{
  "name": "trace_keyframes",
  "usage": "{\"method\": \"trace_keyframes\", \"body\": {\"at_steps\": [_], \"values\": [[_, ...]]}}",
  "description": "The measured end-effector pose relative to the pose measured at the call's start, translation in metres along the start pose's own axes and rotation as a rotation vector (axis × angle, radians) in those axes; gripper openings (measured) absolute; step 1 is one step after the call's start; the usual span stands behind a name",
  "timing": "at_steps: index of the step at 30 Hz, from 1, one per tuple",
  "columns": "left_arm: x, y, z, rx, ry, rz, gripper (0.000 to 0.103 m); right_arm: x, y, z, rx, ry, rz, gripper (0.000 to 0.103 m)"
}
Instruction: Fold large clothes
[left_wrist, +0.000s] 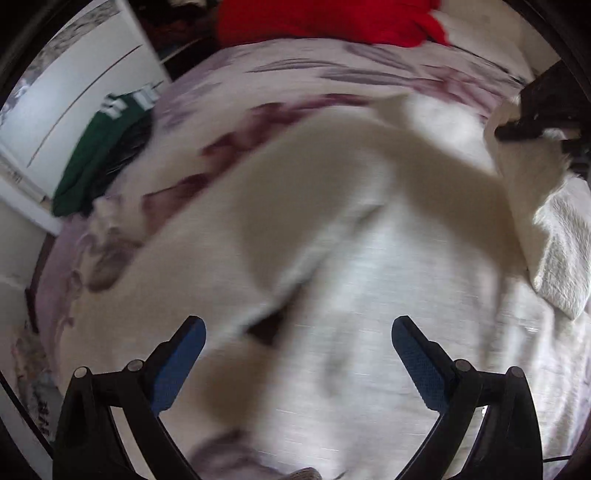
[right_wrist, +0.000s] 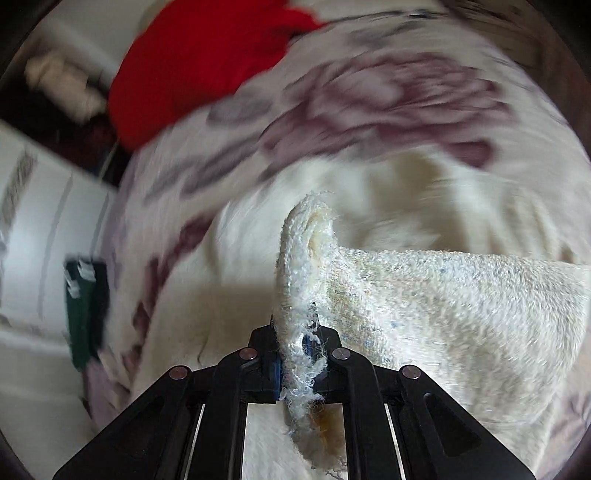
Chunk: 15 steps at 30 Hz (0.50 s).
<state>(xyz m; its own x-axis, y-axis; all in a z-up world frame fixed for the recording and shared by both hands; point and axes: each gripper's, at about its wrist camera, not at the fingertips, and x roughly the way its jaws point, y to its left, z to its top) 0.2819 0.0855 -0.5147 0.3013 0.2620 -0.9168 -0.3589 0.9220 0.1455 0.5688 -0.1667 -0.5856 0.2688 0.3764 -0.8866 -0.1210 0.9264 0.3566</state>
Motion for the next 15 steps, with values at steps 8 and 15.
{"method": "trace_keyframes", "body": {"at_steps": [8,15], "values": [[0.024,0.12,-0.025,-0.102,0.076,0.053,0.103,0.105,0.089,-0.037,-0.107,0.213,-0.084,0.036],[0.03,0.184,-0.101,-0.433,0.283,-0.278,0.103,0.009,0.009,-0.079,0.21,0.138,0.142,0.066]]}}
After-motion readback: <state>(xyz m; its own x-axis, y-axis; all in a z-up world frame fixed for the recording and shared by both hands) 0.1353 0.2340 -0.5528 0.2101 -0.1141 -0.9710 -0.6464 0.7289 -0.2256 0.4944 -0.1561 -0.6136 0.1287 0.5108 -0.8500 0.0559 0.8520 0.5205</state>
